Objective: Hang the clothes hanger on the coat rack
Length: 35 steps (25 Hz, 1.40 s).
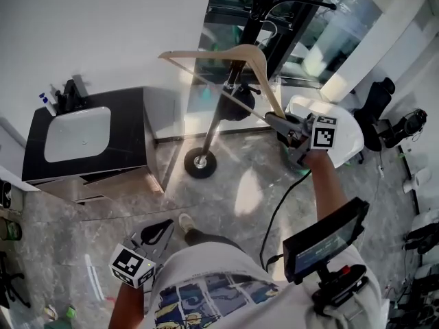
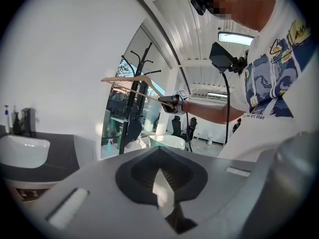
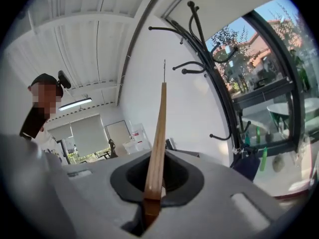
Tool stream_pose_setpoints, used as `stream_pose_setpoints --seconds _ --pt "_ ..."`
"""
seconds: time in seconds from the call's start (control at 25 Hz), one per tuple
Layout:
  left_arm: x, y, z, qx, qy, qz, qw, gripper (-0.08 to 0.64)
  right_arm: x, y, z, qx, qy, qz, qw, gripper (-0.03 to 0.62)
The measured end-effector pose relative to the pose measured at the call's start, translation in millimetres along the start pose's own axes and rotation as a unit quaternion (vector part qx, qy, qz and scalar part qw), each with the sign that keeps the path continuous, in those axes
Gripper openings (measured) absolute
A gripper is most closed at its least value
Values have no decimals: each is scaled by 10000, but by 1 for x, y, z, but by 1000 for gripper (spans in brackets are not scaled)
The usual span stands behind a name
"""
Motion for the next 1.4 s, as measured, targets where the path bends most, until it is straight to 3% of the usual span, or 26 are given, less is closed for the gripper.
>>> stream_pose_setpoints --seconds 0.28,0.76,1.2,1.4 --pt "8 -7 19 -21 -75 -42 10000 3 -1 -49 -51 -190 237 92 9995 11" --pt "29 -22 59 -49 -150 -114 9998 3 33 -36 -119 7 446 582 9973 11" --pt "45 -29 70 -3 -5 81 10000 3 42 -29 -143 -180 509 288 9981 21" --pt "47 -29 69 -4 90 237 9997 3 44 -26 -150 85 508 -91 9986 35"
Point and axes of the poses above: the fingertips, and each gripper's own axes: x forward along the fingers, z to its left, y out of its underside, the point moved 1 cm from there along -x, backward along the fingers, and after that the axes turned 5 degrees about y, right-handed, at the moved point
